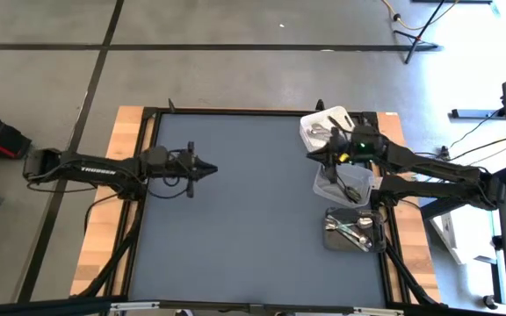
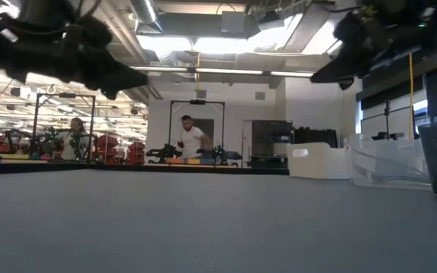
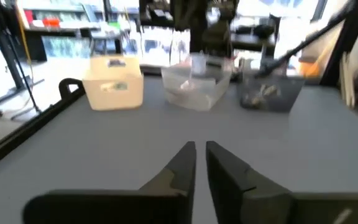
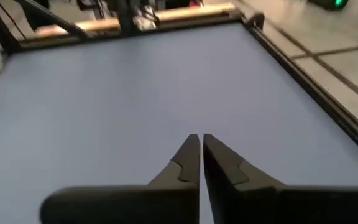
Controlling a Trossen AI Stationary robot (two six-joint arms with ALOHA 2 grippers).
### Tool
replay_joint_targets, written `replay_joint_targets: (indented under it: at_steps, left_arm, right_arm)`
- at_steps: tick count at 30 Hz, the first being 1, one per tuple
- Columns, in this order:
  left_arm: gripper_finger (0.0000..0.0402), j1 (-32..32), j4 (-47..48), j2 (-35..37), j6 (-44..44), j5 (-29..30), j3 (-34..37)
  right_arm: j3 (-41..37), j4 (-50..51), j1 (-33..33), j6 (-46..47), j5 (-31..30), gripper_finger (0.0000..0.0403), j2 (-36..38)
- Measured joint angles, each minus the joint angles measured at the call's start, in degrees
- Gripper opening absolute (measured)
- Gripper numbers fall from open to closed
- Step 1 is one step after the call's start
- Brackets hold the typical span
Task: Sort silverware by color (type)
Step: Return to Home Position
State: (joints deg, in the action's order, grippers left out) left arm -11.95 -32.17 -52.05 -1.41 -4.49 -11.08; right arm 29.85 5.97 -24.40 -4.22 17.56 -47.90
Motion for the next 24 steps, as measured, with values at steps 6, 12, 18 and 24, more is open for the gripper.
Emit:
replay_joint_targets:
  at_steps: [6, 12, 18, 24]
  left_arm:
    - [0.0002, -0.1, -8.6, 6.2, -3.3, 0.2, 8.1]
    - [0.0006, -0.1, -6.7, 12.3, -4.3, 0.4, 10.7]
    - [0.0001, -0.1, -1.7, 17.1, -6.1, 2.0, 10.7]
    - [0.0003, -0.1, 7.3, 23.8, -9.8, 4.6, 10.7]
  right_arm:
    - [-4.9, -0.3, 3.1, 2.9, -4.1, 0.0005, 11.2]
    - [-9.6, -0.3, 5.1, 5.7, -5.1, 0.0001, 21.5]
    - [-16.1, 0.8, 5.3, 9.8, -9.1, 0.0002, 32.0]
    - [-20.1, 3.5, 5.3, 11.9, -10.6, 0.0002, 40.1]
